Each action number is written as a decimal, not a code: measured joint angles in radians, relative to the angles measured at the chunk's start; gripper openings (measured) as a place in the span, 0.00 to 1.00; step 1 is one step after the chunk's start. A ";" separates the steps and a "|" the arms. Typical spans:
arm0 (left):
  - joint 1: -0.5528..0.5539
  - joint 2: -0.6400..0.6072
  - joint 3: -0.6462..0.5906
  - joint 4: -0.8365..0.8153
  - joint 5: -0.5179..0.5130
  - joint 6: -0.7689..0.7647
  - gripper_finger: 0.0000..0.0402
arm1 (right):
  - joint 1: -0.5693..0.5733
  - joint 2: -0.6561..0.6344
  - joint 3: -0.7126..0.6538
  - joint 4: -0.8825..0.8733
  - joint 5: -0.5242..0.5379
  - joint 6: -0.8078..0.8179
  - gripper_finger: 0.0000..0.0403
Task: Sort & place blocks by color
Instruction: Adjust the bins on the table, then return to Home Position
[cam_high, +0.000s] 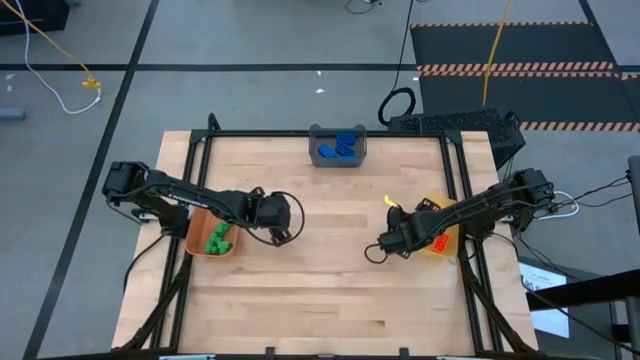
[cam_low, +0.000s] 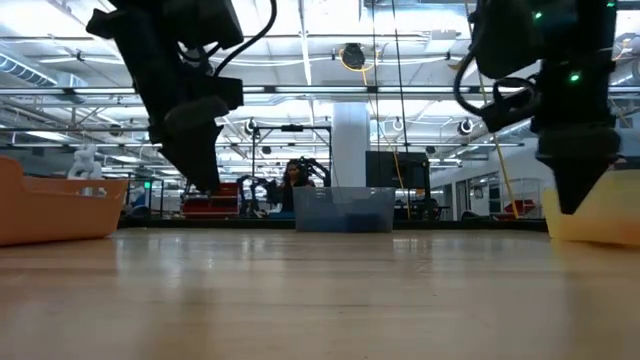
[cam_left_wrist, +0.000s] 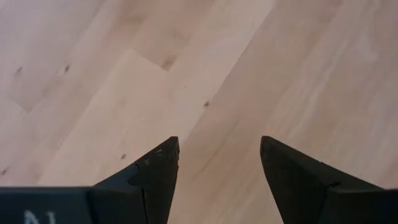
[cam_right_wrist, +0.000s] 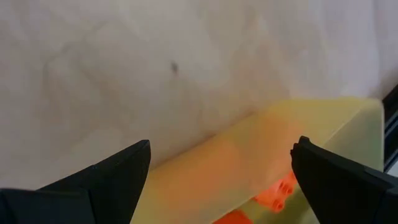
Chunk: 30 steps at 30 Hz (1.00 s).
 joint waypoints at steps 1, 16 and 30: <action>-0.004 0.000 0.000 0.006 0.000 0.000 0.56 | 0.009 0.000 0.001 -0.011 -0.020 0.010 0.93; -0.028 0.000 0.000 0.002 0.000 0.000 0.56 | 0.122 0.000 0.006 -0.030 -0.085 0.070 0.93; -0.017 0.000 0.000 0.260 -0.006 0.075 0.56 | 0.055 -0.103 0.095 0.139 0.205 -0.109 0.93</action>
